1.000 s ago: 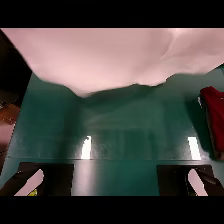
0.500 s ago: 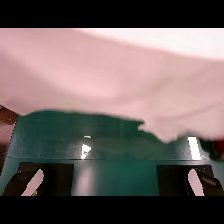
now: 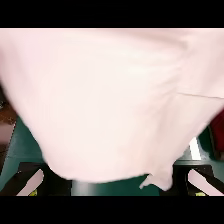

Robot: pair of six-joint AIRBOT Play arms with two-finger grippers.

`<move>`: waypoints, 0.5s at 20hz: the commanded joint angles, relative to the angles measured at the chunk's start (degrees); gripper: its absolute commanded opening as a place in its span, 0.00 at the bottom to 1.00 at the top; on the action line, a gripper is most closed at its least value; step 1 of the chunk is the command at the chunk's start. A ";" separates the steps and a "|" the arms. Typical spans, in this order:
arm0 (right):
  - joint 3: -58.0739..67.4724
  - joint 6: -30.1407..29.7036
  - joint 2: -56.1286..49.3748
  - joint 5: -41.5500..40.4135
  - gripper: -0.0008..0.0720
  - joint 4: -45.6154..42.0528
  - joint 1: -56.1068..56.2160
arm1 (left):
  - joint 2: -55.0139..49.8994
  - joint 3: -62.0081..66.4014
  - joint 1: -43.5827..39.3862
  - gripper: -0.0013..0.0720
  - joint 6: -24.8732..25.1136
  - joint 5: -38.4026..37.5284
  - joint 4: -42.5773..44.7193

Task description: Fold the shirts.

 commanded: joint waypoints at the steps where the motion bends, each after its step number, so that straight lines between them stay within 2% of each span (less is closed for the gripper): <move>1: -8.66 2.19 -10.25 6.58 0.03 -0.70 4.35 | -8.70 -14.51 0.00 0.05 -0.44 -5.29 1.09; 5: -15.47 2.89 -21.31 0.50 0.03 -4.00 9.53 | -23.89 -19.08 0.00 0.05 0.33 -4.24 1.16; 10: -13.27 2.91 -33.88 -16.37 0.03 -5.64 12.07 | -36.00 -19.08 0.00 0.05 6.40 13.84 -0.96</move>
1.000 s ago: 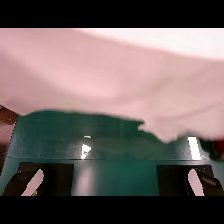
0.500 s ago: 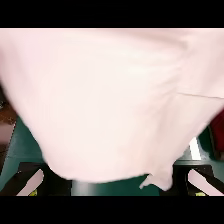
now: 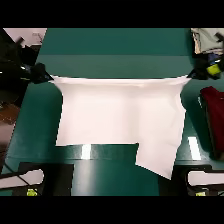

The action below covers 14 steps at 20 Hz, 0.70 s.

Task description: Fold the shirts.

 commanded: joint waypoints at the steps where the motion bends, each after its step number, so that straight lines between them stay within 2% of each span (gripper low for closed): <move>1: 2.21 0.24 -8.70 -12.85 0.03 -1.09 1.60 | -7.15 -0.74 0.00 0.05 4.48 13.94 -3.56; 4: 7.41 0.24 -12.70 -18.80 0.03 -2.19 2.47 | -8.17 -0.57 0.00 0.05 9.62 22.71 -10.82; 7: 10.32 0.15 -13.55 -21.22 0.03 -5.35 3.80 | -8.26 -0.57 -0.46 0.05 12.17 25.40 -12.52; 10: 9.31 -0.04 -12.74 -16.57 0.03 -8.11 4.94 | -8.24 -0.57 -1.79 0.05 15.23 18.36 -9.77; 14: -1.88 -0.61 -6.14 -13.70 0.03 -12.57 5.66 | -8.24 -0.59 -2.25 0.05 13.94 7.17 0.85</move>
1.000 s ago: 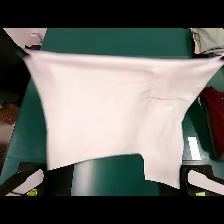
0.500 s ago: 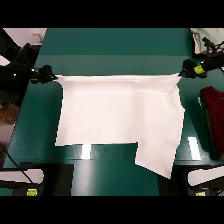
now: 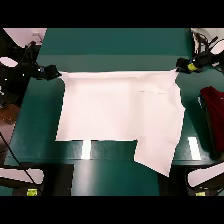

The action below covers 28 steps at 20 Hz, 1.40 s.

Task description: Fold the shirts.

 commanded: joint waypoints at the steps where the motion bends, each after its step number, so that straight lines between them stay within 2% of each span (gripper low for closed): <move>1: -9.62 -0.31 5.81 1.70 0.03 -4.26 0.70 | -0.11 -0.02 -0.39 0.05 -1.88 -8.61 9.99; 6: -25.00 -0.33 14.23 -2.82 0.03 -5.03 0.42 | -0.13 -0.55 -0.39 0.05 -2.78 -12.57 12.39; 11: -30.34 0.66 15.13 -5.60 0.04 -3.37 0.46 | -0.11 -3.58 -0.39 0.05 -3.78 -13.31 12.41; 12: -30.29 0.76 15.15 -6.08 0.08 -2.62 0.46 | -0.11 -3.85 -0.39 0.05 -4.39 -13.73 12.41; 13: -30.27 0.76 15.21 -6.40 0.30 -1.31 0.46 | -0.11 -3.82 -0.39 0.08 -4.83 -14.49 12.41; 14: -30.23 0.76 15.19 -6.34 0.47 -0.13 0.44 | -0.11 -3.82 -0.39 0.43 -5.18 -15.69 12.44; 15: -30.21 0.76 15.21 -5.90 0.49 0.55 0.46 | -0.11 -3.82 -0.39 0.73 -5.20 -16.76 12.41; 17: -30.18 0.81 15.28 -4.48 0.49 1.57 0.46 | -0.04 -3.82 -0.22 0.69 -5.40 -17.92 12.44; 23: -30.21 -0.33 25.09 1.42 0.48 1.57 -0.17 | 8.35 -5.42 3.74 0.69 -6.80 -25.09 15.43; 27: -30.21 -2.73 32.96 3.52 0.47 1.55 -0.85 | 20.48 -22.75 10.47 0.69 -7.87 -24.39 17.55; 28: -30.21 -3.02 34.47 3.17 0.43 1.49 -0.85 | 23.02 -27.82 11.39 0.69 -8.15 -24.09 17.55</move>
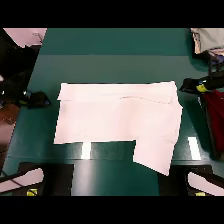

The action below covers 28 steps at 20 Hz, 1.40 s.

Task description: Fold the shirts.

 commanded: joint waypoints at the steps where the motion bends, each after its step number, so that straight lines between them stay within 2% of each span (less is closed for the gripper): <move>1: -0.02 -1.53 5.88 0.63 0.43 0.17 -0.28 | 9.01 -15.32 3.58 0.69 -1.05 -0.17 1.16; 6: -0.02 -1.55 8.07 0.15 0.43 0.17 -0.28 | 11.08 -27.80 3.58 0.69 -1.01 -1.70 0.37; 13: -0.02 -1.95 8.07 2.71 0.43 0.17 -0.28 | 11.08 -30.18 3.56 0.67 -1.07 1.40 -1.73; 15: -0.04 -1.97 8.07 4.55 0.43 0.00 -0.28 | 11.08 -30.18 3.45 0.34 -0.92 2.62 -2.91; 16: -0.26 -2.01 8.07 5.60 0.43 -0.04 -0.28 | 11.08 -30.18 3.45 0.34 -0.92 3.45 -3.43; 17: -1.16 -2.01 8.09 6.73 0.43 -0.04 -0.31 | 11.08 -30.12 3.45 0.24 -0.92 4.15 -3.56; 18: -2.75 -2.01 8.11 7.98 0.43 -0.02 -0.31 | 11.08 -29.90 3.45 0.05 -0.92 4.61 -3.58; 22: -16.74 -1.92 12.00 10.62 0.43 0.15 -1.18 | 11.93 -27.26 3.45 0.05 -0.83 3.61 -4.17; 25: -27.96 -1.90 16.85 15.37 0.43 0.20 -6.21 | 15.13 -24.59 3.45 0.05 -0.48 3.80 -4.26; 28: -35.95 -1.97 19.52 19.80 0.48 0.17 -12.74 | 16.39 -23.39 3.45 0.05 -0.48 4.46 -5.03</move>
